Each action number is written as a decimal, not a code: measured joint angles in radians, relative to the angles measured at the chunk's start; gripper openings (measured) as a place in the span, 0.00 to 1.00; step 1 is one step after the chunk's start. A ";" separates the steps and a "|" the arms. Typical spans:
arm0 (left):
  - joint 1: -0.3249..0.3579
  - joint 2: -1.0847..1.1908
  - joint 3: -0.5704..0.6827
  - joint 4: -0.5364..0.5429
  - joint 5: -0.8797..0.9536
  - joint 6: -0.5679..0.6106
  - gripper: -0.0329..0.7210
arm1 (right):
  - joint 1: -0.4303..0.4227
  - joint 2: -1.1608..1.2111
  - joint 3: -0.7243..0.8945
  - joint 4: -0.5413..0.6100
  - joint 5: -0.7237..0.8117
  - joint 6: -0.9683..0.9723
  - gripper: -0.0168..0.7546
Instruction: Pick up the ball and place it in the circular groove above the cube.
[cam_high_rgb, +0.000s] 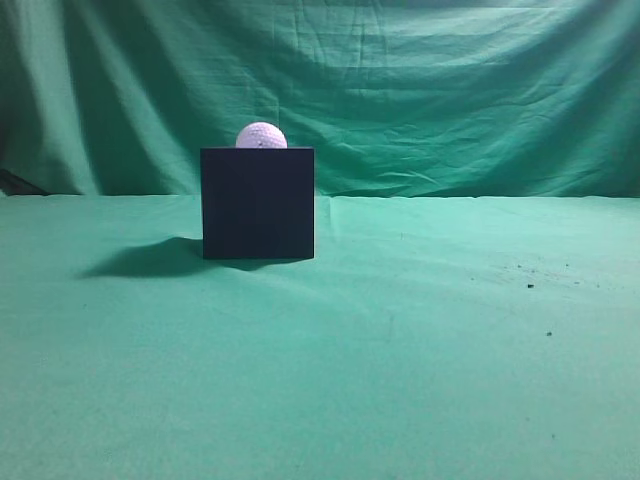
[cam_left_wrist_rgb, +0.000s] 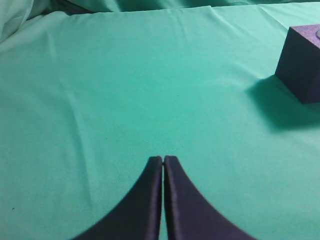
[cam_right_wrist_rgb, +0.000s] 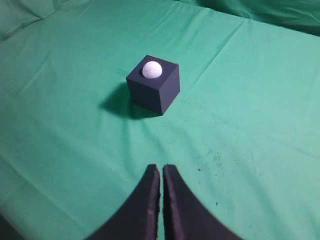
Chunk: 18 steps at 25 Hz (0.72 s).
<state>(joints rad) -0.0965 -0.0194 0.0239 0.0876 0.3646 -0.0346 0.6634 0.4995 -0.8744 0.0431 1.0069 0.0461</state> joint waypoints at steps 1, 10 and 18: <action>0.000 0.000 0.000 0.000 0.000 0.000 0.04 | 0.000 0.000 0.000 -0.010 -0.008 0.000 0.02; 0.000 0.000 0.000 0.000 0.000 0.000 0.04 | -0.080 -0.061 0.091 -0.131 -0.205 -0.002 0.02; 0.000 0.000 0.000 0.000 0.000 0.000 0.04 | -0.383 -0.288 0.467 -0.137 -0.578 -0.002 0.02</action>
<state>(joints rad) -0.0965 -0.0194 0.0239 0.0876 0.3646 -0.0346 0.2804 0.2113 -0.4076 -0.0936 0.4294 0.0440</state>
